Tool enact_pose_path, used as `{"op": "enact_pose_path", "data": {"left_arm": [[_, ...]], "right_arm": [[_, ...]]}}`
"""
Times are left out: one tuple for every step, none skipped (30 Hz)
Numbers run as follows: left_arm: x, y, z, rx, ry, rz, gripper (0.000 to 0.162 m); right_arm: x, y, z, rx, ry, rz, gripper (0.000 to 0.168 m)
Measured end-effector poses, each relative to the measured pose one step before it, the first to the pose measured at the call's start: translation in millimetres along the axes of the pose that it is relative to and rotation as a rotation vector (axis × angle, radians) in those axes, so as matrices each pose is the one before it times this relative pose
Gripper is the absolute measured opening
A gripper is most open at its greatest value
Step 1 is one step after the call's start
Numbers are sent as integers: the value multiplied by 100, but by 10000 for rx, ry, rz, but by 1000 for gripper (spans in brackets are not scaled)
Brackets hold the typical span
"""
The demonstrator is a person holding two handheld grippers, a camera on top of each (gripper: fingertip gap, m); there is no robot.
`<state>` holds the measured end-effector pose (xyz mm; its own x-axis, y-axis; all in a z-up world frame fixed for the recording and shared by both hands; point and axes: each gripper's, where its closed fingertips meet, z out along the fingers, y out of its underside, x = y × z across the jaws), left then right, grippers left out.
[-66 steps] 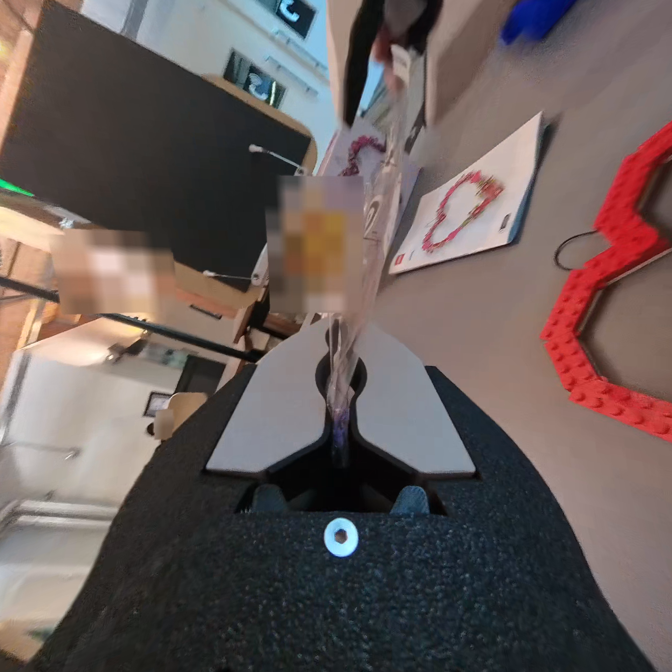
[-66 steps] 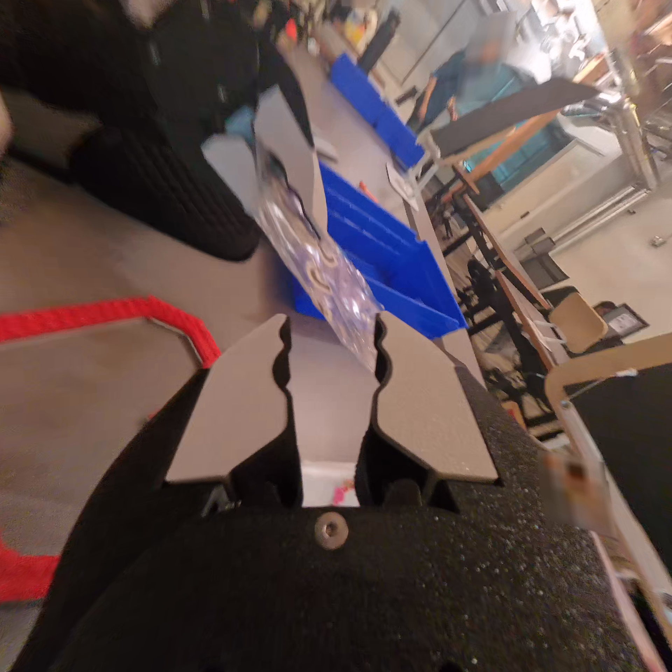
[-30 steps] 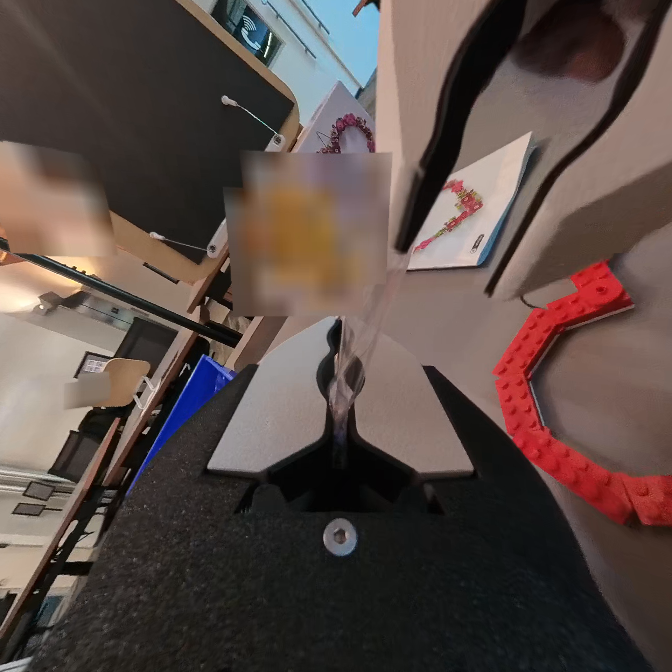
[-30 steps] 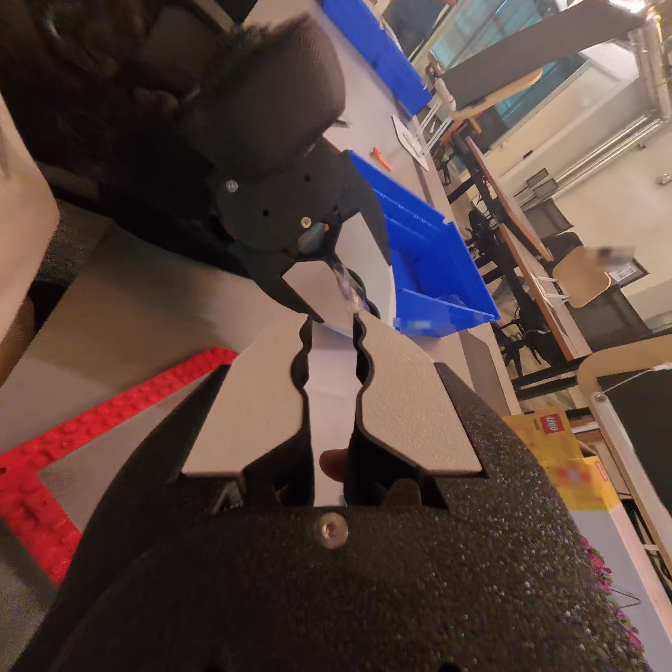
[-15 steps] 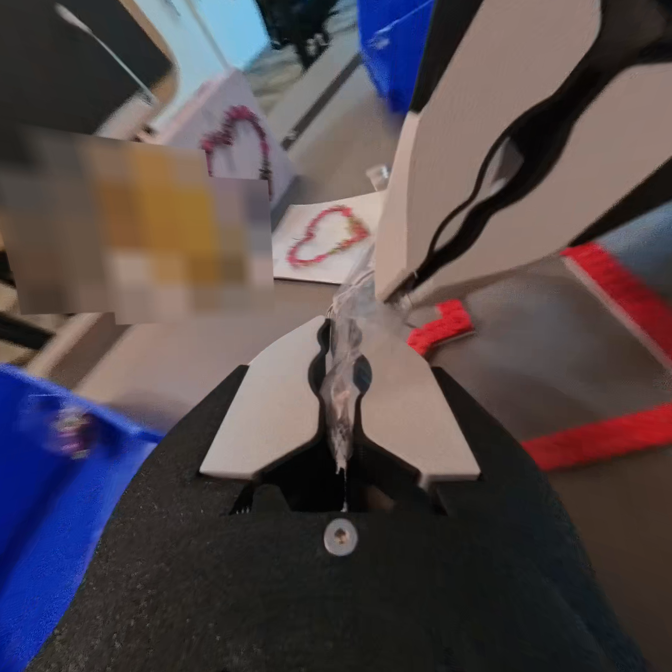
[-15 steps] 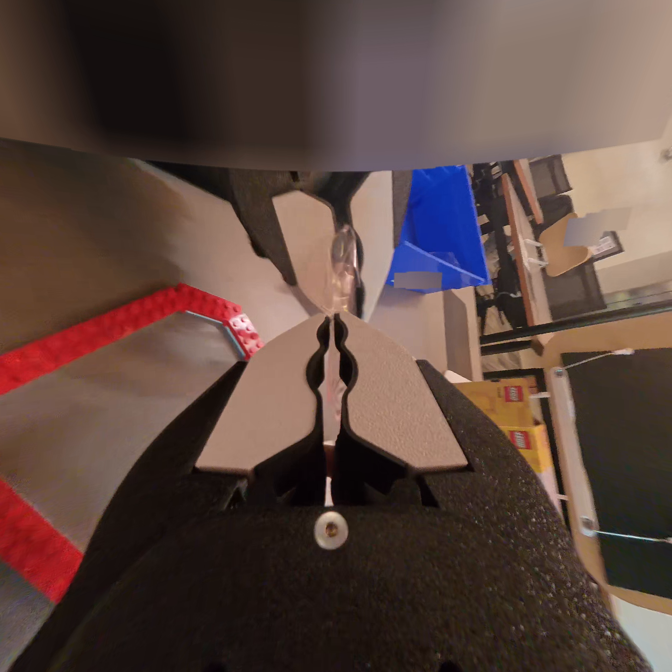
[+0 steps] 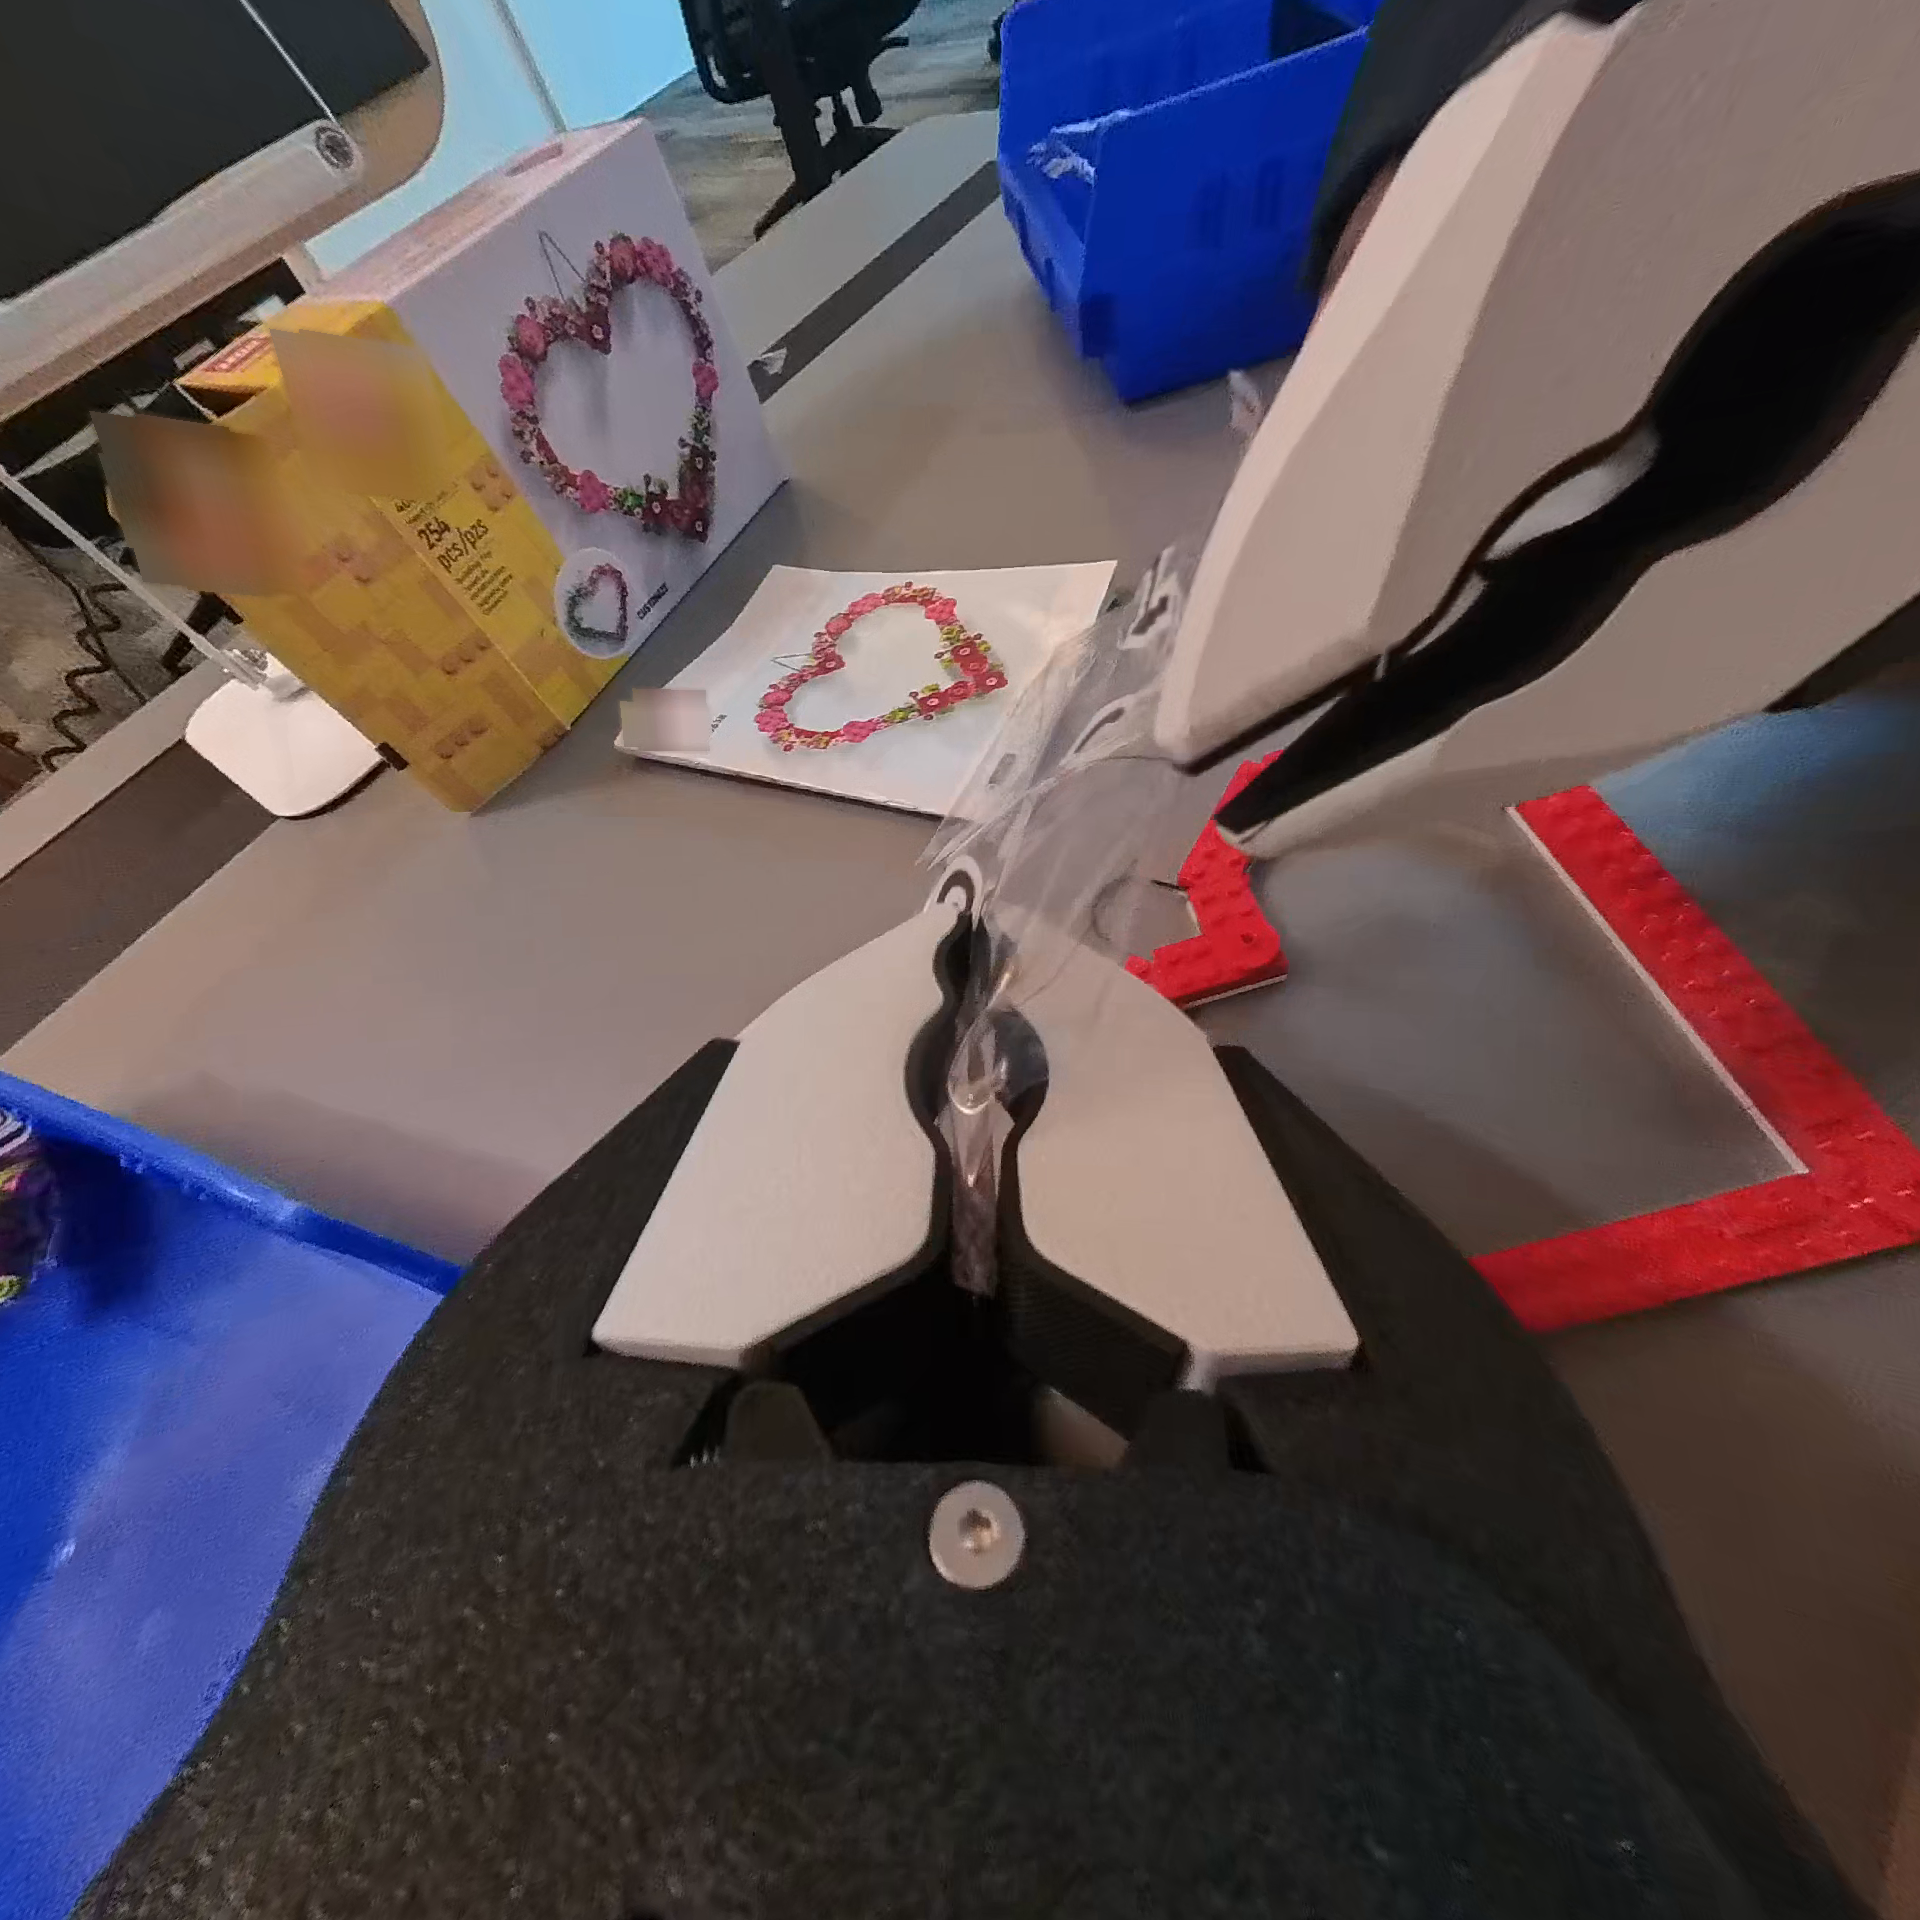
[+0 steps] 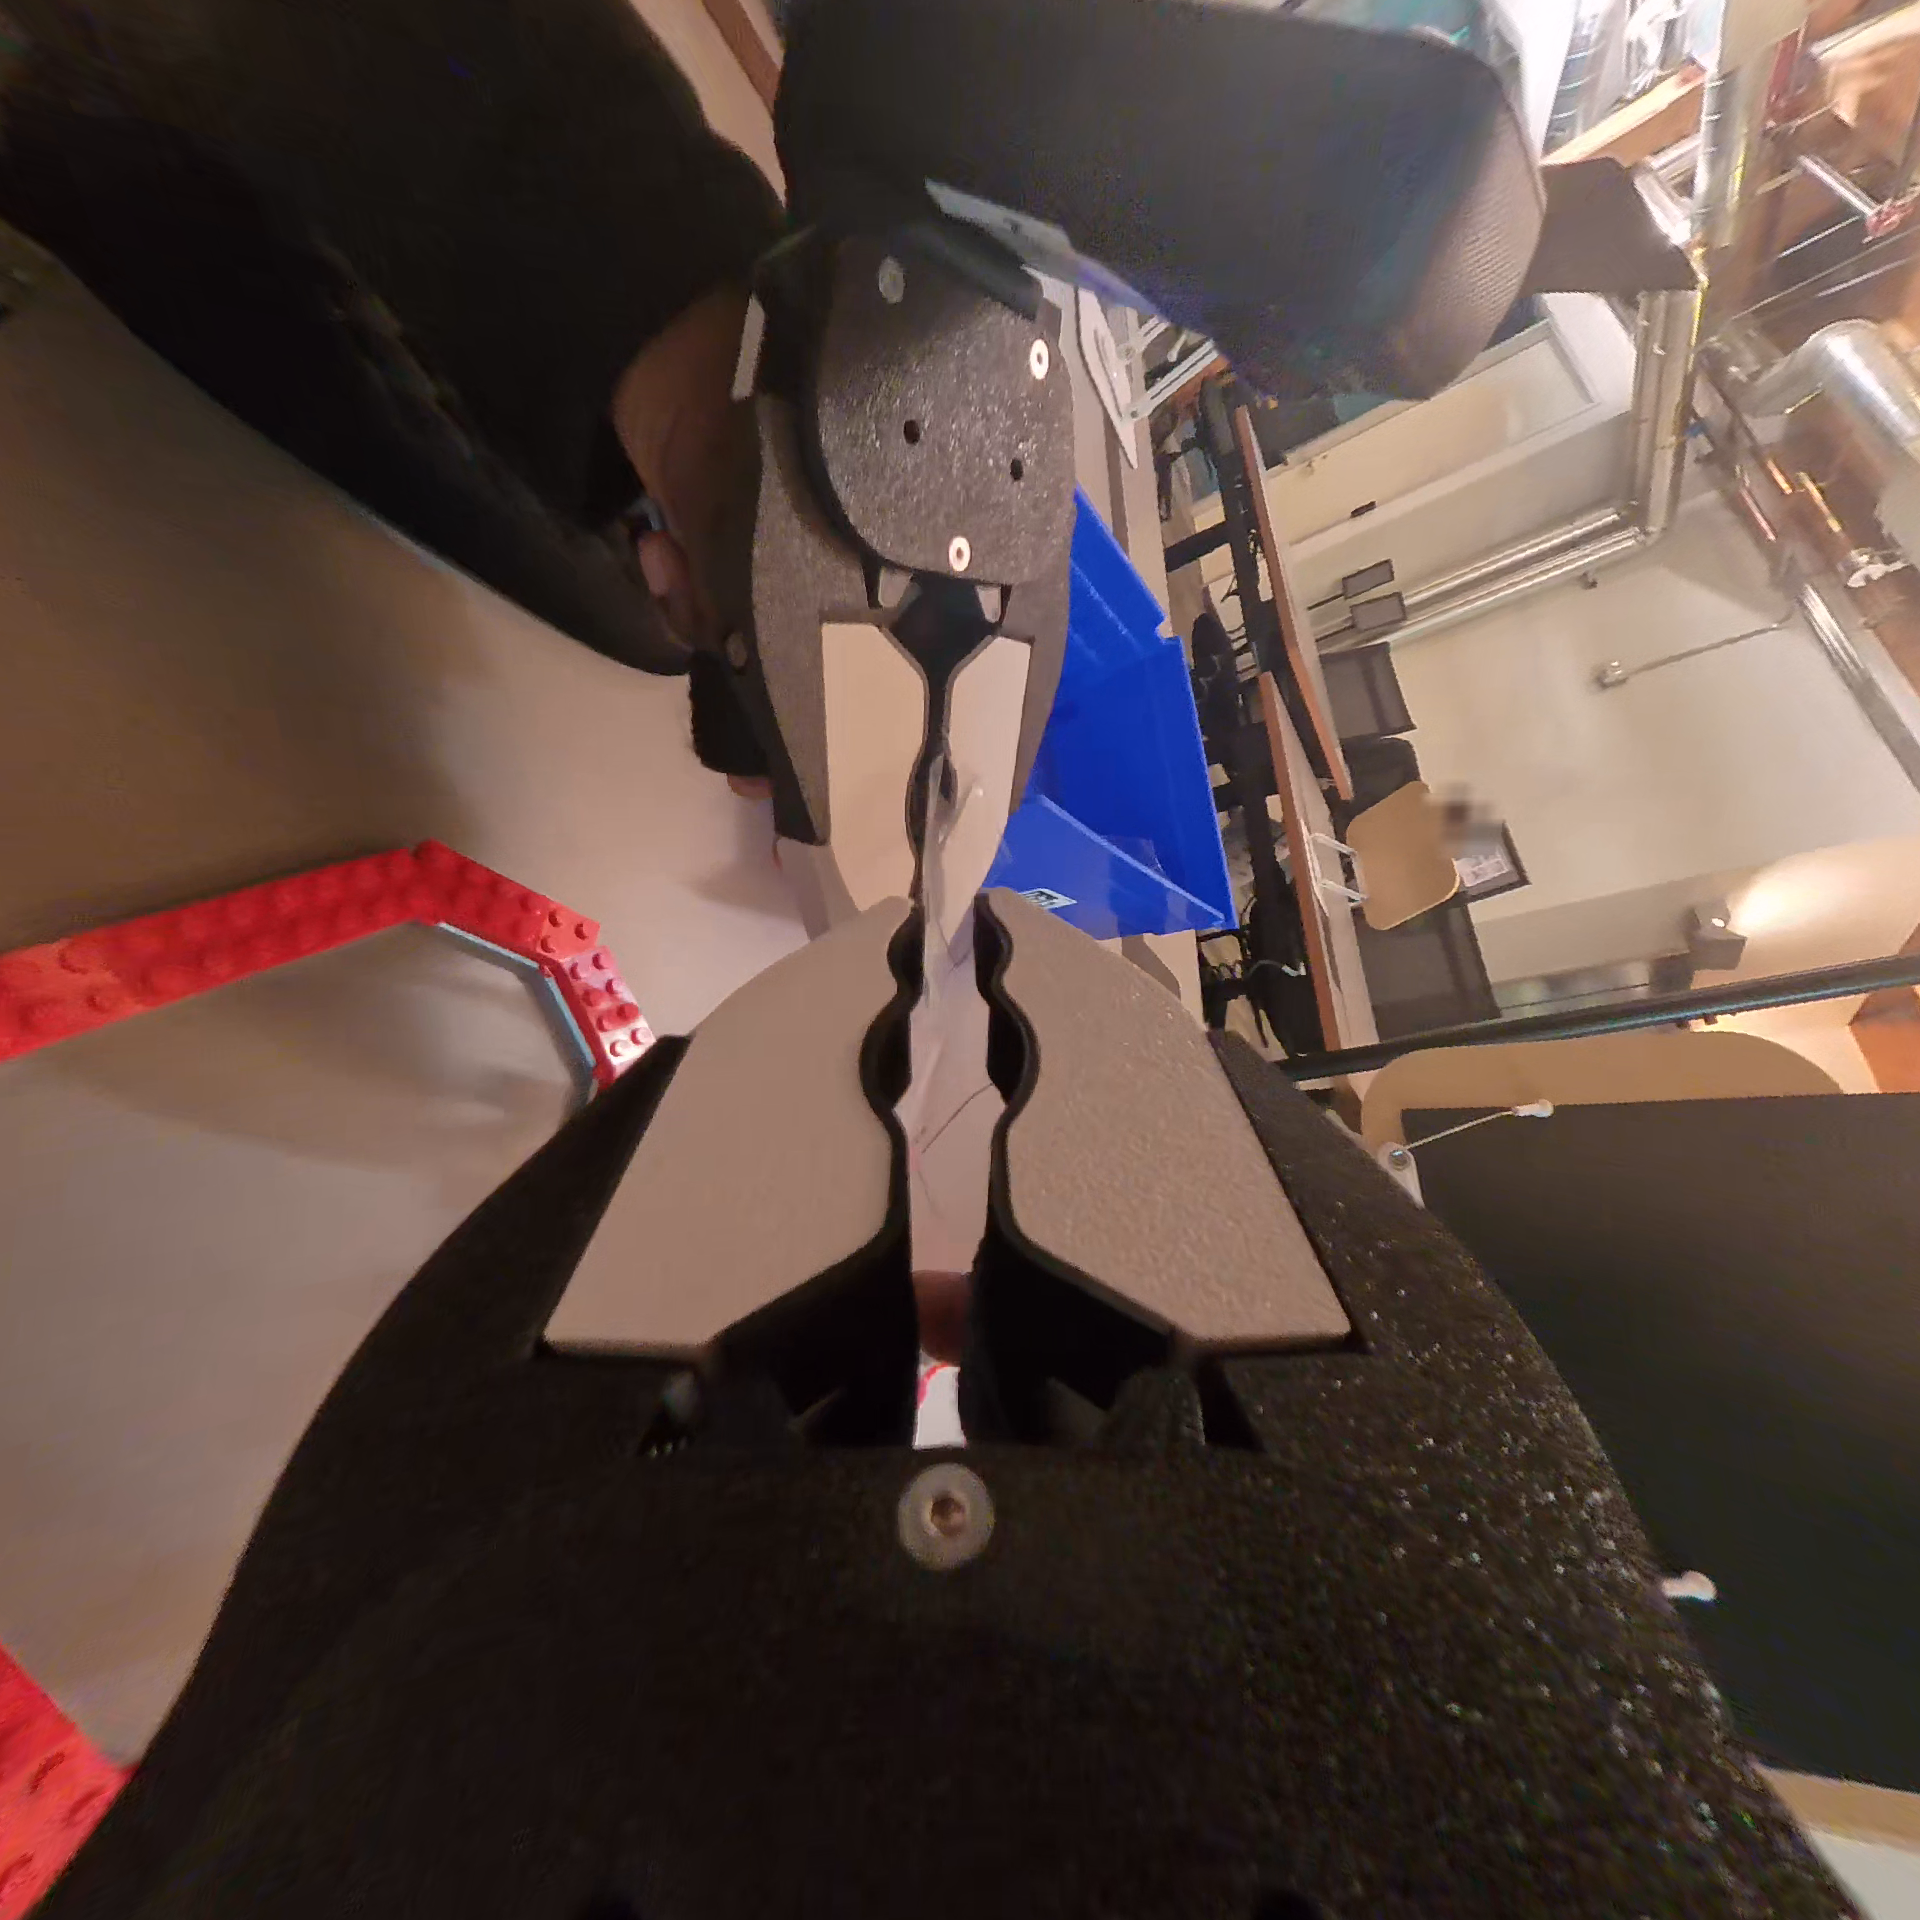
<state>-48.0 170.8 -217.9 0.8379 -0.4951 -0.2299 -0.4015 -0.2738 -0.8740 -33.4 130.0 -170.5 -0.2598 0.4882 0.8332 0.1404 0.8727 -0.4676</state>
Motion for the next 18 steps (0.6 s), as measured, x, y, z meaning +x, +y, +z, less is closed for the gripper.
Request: {"op": "enact_pose_path", "data": {"left_arm": [[53,-82,4,22,1,-2,0],[-39,10,27,-40,-32,16,1],[-79,58,35,-64,-50,4,1],[-89,54,50,-53,-31,-28,1],[-93,7,37,-5,-36,-42,1],[-106,-87,2,47,-56,-36,0],[-107,-86,-4,16,-55,-50,0],[-104,-12,-6,-35,-45,-50,0],[-55,-20,11,-31,-17,-27,0],[-87,-34,10,2,-50,-9,0],[-132,38,22,-50,-71,-75,0],[-10,94,38,-97,30,-118,0],[-9,-9,31,-21,16,-84,0],[-28,-27,23,-3,-22,-31,0],[-6,-6,39,-28,-28,31,0],[-16,79,60,-92,-37,11,0],[101,85,87,-89,46,-7,0],[144,-11,67,-3,76,5,0]], "right_arm": [[-35,4,83,-32,-47,89,9],[-40,220,128,-169,-61,56,9],[-105,163,121,-125,-84,-11,9],[53,-54,46,34,57,-34,8],[115,-200,4,120,108,-24,8],[-57,-212,23,95,-24,28,7],[-107,-64,74,-25,-72,57,6],[-58,39,91,-98,-16,14,6],[-55,14,70,-64,-5,-45,6],[-67,34,56,-58,-19,-39,6],[-126,35,65,-63,-69,-10,6],[-108,22,53,-83,-46,-39,6],[-69,-13,24,-66,20,-139,6],[-63,-40,28,-56,50,-184,6],[-27,43,58,-91,64,-144,6],[-42,10,58,-83,34,-125,7],[93,-99,11,-27,122,-141,8],[250,-192,-61,35,223,-159,9]]}}
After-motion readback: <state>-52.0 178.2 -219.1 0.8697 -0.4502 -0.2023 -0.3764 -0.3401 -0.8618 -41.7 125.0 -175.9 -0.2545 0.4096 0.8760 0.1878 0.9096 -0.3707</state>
